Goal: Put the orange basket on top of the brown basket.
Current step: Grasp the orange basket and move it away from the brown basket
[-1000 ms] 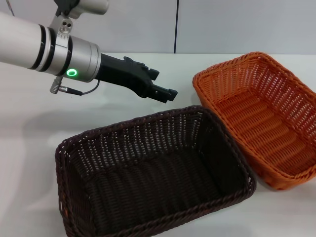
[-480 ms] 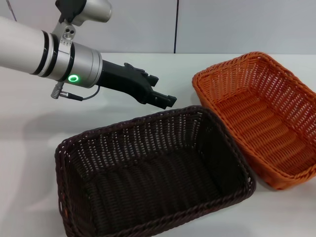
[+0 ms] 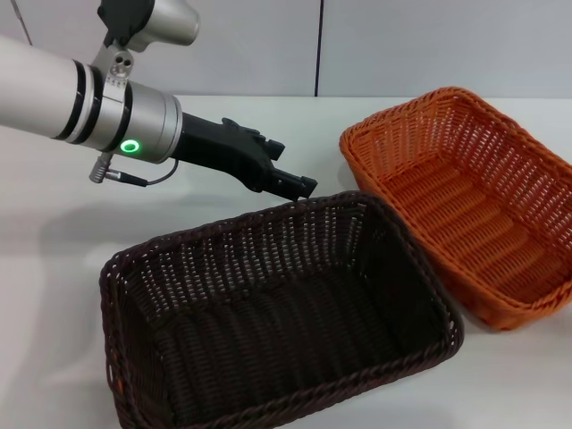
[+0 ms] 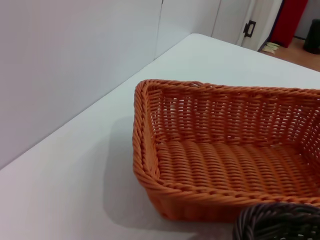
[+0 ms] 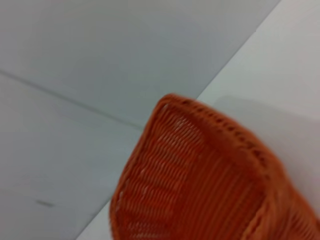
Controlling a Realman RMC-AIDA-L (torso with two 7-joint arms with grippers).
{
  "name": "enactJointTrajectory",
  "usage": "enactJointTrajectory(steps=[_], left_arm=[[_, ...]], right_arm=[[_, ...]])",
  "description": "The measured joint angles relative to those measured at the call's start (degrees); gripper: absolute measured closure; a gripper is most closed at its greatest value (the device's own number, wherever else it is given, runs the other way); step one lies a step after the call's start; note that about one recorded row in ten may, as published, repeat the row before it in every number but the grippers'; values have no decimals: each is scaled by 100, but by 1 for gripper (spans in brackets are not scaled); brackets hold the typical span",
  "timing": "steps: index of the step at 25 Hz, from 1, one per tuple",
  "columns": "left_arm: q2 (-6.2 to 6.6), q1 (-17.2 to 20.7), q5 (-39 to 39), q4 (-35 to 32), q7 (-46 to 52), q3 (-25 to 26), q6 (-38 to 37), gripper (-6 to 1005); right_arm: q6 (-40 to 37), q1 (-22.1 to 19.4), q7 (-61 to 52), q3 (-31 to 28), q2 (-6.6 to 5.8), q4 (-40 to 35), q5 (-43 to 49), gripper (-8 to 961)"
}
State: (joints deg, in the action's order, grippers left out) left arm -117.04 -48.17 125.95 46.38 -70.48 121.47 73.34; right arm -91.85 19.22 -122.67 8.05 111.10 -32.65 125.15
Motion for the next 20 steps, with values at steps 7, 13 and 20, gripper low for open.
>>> enactJointTrajectory(steps=[7,13,20], left_arm=[[-4,48,-1,35,-1,38,-18,155],[7,53,-1,43,-1,61,-22,155],[21,77,-1,14,0,69,-86,155]], right_arm=[[478,192,-171,-29,-124,16,-40,224],[746,488,-187,-1,-240,101,-50,224],[1109,537,-171,-35,-311,156,-59,223]])
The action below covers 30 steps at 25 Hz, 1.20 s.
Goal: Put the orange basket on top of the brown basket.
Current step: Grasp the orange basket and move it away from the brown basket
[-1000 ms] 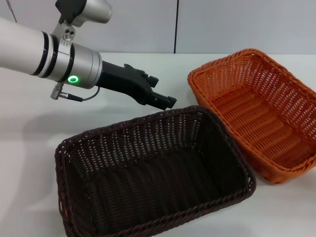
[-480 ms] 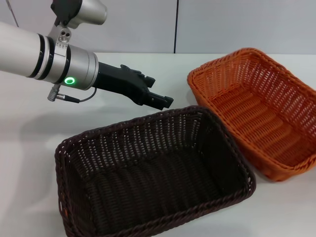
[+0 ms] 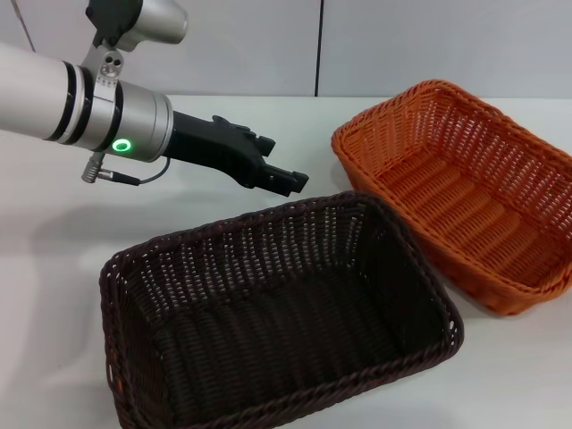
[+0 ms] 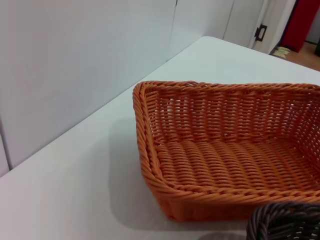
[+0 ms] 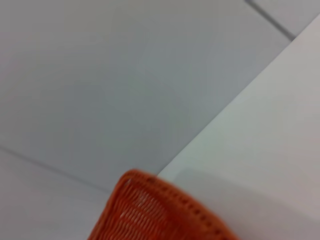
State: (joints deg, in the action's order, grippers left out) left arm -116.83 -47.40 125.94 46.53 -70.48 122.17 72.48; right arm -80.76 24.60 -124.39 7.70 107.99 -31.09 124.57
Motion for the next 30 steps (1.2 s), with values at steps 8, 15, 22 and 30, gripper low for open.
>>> enactJointTrajectory(steps=[8,15,22,30], left_arm=[[13,-37,0,-14,1,0,-105,155],[21,-48,0,16,11,0,-112,155],[38,-148,0,-24,41,-47,-108,155],[22,-166,0,-29,51,-53,-60,155]], right_arm=[[278,135,29,48,-56,7,-4,223],[-87,-168,29,25,100,5,-98,223],[-532,-274,29,51,326,12,-260,224],[-488,-203,25,289,399,95,-206,224]])
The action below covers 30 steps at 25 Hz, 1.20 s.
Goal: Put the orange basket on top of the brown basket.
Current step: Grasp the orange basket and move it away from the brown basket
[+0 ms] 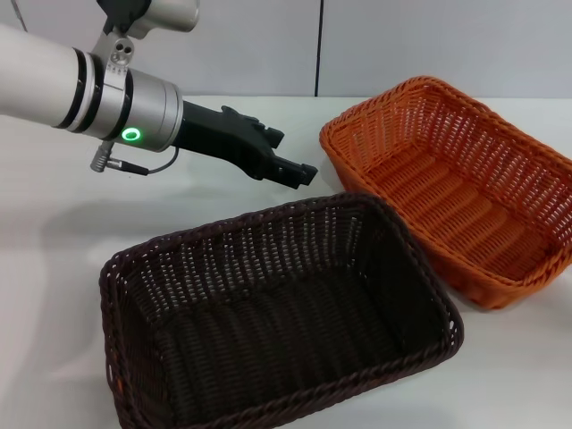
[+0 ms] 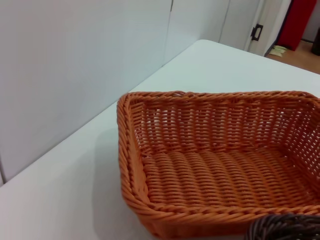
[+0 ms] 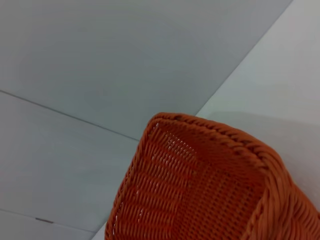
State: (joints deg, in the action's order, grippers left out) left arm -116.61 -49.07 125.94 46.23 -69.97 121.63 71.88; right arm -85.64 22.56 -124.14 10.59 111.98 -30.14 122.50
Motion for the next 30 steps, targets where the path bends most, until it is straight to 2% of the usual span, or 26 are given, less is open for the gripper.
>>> enactJointTrajectory(steps=[9,12,18,23,30], left_arm=[[-50,60,0,57,10,22,241,155],[-58,70,-11,59,10,36,305,155],[-82,98,-17,42,18,52,352,155],[-89,105,-35,12,18,54,354,155],[-90,117,-42,6,19,53,328,155]], right_arm=[[354,153,-16,47,-21,169,12,242],[606,227,-23,58,-64,339,19,261],[964,354,-33,66,-225,648,29,298],[1048,445,-47,80,-248,634,34,329],[1295,565,-107,416,-357,756,31,404]])
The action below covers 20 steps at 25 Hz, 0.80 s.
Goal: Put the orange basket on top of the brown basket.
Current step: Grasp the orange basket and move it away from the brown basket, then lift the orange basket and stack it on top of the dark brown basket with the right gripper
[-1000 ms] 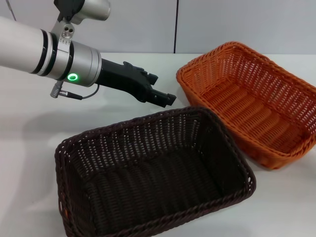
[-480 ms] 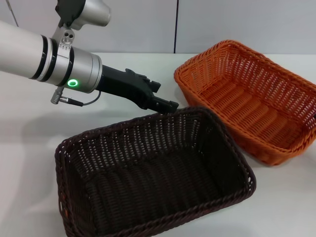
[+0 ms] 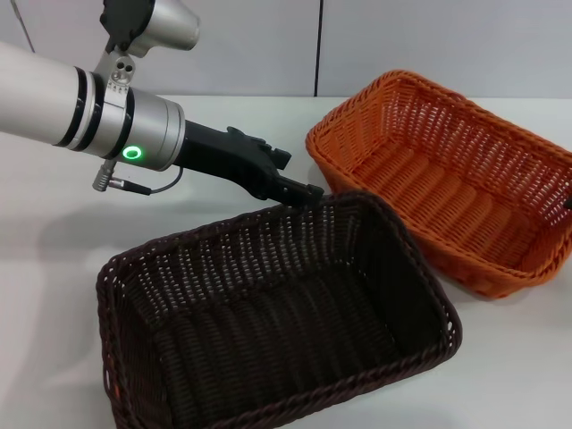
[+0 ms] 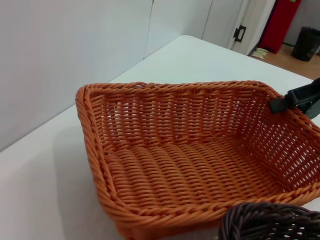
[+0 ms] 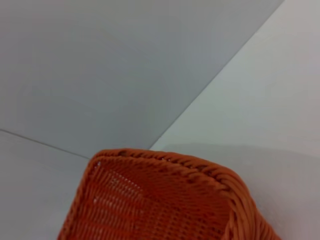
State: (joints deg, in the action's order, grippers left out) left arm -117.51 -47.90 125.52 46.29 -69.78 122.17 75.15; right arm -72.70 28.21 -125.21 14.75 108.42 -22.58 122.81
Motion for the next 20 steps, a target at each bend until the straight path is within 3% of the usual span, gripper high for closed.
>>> enactJointTrajectory(steps=[8,14,20], left_arm=[[-11,0,-2,-7,0,0,-52,155],[-11,-22,7,-13,0,0,-132,155],[-9,-43,10,-75,-7,-14,-226,155]], right_arm=[[366,-44,-155,547,-39,26,16,450],[595,-219,-44,539,-63,-14,67,502],[688,-370,375,397,15,-70,-319,544]])
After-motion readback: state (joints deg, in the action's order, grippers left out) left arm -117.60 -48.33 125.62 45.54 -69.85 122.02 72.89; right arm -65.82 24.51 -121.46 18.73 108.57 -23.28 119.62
